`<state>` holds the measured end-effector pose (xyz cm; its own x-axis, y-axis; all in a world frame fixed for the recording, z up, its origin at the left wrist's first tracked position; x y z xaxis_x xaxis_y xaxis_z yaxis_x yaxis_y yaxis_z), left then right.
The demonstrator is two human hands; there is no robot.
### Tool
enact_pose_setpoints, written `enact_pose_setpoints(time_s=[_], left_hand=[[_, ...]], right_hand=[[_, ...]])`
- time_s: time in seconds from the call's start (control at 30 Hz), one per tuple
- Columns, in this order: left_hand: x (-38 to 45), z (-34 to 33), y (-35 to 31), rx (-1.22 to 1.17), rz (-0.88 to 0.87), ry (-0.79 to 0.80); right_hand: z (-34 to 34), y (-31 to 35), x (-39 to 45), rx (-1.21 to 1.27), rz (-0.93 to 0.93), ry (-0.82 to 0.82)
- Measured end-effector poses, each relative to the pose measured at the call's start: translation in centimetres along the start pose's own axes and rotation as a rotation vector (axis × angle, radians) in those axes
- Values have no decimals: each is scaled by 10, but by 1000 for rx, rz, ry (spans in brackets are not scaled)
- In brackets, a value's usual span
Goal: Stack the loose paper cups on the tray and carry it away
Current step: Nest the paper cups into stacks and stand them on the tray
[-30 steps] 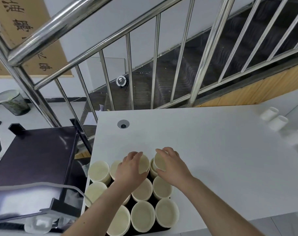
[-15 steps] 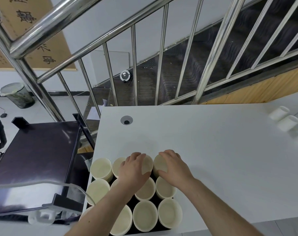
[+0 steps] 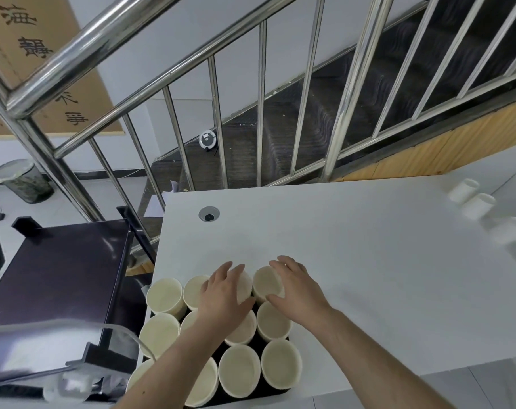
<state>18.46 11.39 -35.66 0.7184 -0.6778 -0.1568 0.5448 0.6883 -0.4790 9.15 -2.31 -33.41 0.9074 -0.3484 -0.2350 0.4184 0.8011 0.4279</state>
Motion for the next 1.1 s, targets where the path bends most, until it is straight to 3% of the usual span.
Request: enact_pose_setpoints(time_s=[0.33,0.83,1.1], left_hand=[[-37,-5,-108,-101,-182,-113],[-89,-127,-321,-151,-338,9],[-70,-164,-392,-97,-400,81]], right_hand=[[66,-64,-97,5,9,-152],[127,-265,-257,-42,-223,-231],[152,-349,-281,-23,-333,-244]])
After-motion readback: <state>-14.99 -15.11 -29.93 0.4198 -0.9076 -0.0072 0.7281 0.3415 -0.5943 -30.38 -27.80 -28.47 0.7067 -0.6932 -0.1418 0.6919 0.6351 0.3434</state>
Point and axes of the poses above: each hand's wrist, its own x-axis towards the middle knuckle, its own z-axis out of the back of the hand, y = z × x, the point moved 4 cm from there along x, towards the middle knuckle, and after that the axes turned 4 degrees about y, right-handed, at the moved point
